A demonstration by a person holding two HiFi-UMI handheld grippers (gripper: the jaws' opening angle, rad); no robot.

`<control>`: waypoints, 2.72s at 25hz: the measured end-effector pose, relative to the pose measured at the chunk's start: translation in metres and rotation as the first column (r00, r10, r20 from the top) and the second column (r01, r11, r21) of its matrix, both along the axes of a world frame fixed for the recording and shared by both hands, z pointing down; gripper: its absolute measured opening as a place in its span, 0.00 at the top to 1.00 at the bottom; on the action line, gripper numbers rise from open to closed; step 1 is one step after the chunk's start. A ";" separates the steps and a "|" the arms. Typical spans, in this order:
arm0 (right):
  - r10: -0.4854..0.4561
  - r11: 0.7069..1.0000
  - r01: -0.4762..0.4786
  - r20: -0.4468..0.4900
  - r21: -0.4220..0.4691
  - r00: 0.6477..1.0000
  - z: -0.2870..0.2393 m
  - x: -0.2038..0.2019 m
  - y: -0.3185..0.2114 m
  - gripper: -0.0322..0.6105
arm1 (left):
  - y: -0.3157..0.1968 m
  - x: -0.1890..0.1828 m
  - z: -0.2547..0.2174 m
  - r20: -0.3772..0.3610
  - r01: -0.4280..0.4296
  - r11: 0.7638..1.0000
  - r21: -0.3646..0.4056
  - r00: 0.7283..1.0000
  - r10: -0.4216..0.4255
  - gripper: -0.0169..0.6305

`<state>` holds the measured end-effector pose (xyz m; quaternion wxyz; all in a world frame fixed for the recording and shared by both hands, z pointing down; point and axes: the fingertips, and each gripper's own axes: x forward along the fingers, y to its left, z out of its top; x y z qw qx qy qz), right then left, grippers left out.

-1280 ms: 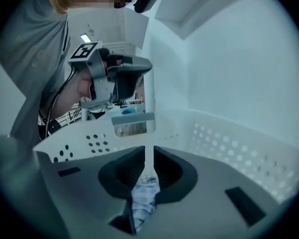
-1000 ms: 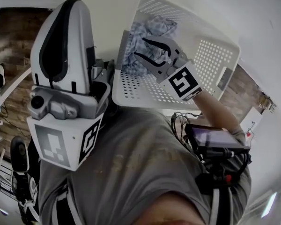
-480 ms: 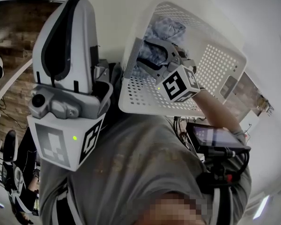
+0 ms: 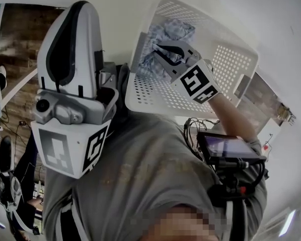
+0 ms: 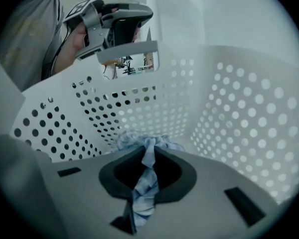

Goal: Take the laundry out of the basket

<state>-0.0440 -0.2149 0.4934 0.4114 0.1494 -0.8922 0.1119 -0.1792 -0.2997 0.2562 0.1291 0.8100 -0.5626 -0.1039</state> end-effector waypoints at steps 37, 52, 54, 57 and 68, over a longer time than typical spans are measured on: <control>0.377 0.489 -0.703 0.602 0.515 0.704 -0.354 0.138 0.026 0.88 | 0.125 0.103 -0.087 0.065 -0.337 0.916 0.217 0.941 0.331 0.96; 0.473 0.226 -0.786 0.641 0.576 0.605 -0.403 0.250 0.172 0.88 | 0.207 0.202 -0.103 0.095 -0.525 0.812 0.254 0.850 0.519 0.96; 0.488 0.216 -0.791 0.639 0.572 0.595 -0.395 0.251 0.179 0.88 | 0.210 0.204 -0.103 0.100 -0.539 0.803 0.255 0.841 0.532 0.96; 0.512 0.220 -0.798 0.630 0.561 0.585 -0.378 0.263 0.190 0.88 | 0.219 0.219 -0.106 0.113 -0.555 0.793 0.252 0.831 0.545 0.96; 0.583 0.241 -0.858 0.638 0.454 0.502 -0.295 0.292 0.215 0.88 | 0.239 0.245 -0.100 0.164 -0.555 0.803 0.217 0.832 0.530 0.96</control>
